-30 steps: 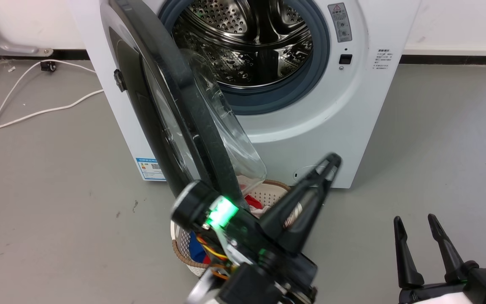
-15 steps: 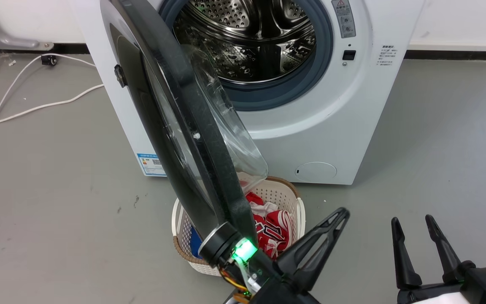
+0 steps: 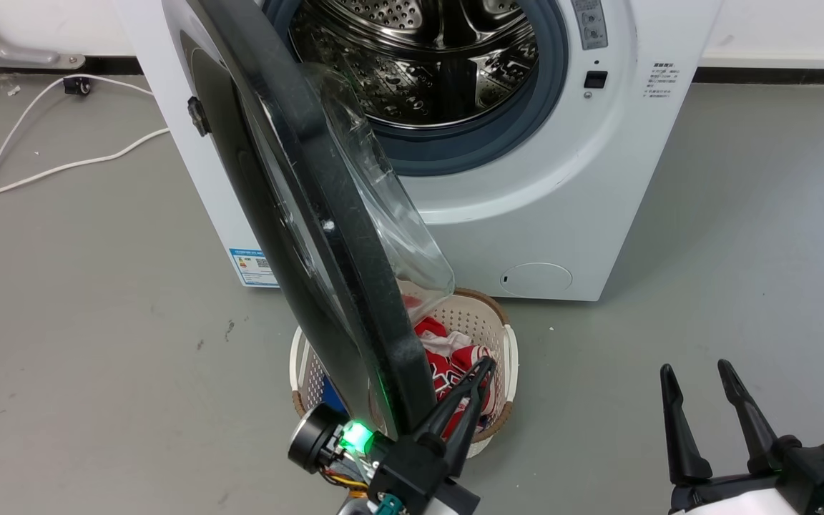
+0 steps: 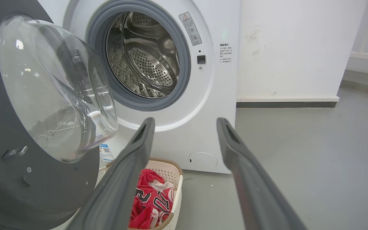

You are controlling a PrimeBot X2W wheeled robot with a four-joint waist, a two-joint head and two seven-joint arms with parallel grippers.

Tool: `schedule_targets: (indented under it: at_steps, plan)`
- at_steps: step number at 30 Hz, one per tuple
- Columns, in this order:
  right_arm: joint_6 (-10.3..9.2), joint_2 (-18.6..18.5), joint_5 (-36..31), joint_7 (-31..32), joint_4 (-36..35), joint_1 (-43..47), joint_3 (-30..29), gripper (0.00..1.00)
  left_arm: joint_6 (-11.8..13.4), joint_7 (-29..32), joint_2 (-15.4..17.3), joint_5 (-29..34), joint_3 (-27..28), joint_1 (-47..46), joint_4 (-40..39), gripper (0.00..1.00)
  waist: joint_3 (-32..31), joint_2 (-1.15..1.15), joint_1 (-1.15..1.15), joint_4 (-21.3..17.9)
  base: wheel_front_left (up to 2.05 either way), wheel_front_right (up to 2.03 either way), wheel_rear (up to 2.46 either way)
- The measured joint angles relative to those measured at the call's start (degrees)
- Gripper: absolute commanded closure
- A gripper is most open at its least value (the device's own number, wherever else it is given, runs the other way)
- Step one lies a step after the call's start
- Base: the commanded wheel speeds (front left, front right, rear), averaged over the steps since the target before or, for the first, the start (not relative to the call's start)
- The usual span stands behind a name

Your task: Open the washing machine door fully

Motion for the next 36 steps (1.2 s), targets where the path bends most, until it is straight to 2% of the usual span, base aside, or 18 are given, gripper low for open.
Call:
schedule_targets:
  at_steps: [8,15,28,36]
  plan:
    - [0.00,0.0,0.0,0.0,0.4,-0.1,-0.3,0.00,0.4,0.0,-0.4,-0.7,3.2,0.4,2.3,1.00,0.0,0.00,0.00,0.2,0.00,0.00,0.00]
    - [0.00,0.0,0.4,0.0,0.7,0.2,-0.5,0.00,1.0,-0.2,-1.2,-0.6,5.4,2.1,1.7,1.00,-0.2,0.00,0.00,2.2,0.00,0.00,0.00]
    - [0.00,0.0,1.0,0.0,1.9,0.9,0.7,0.00,2.1,-0.2,-0.8,-0.2,9.6,6.4,0.1,1.00,-0.6,0.00,0.00,11.1,0.00,0.00,0.00]
    - [0.00,0.0,0.8,0.0,2.4,0.3,0.9,0.00,4.0,-0.2,0.6,-0.8,15.9,7.9,-0.4,1.00,0.4,0.00,0.00,16.8,0.00,0.00,0.00]
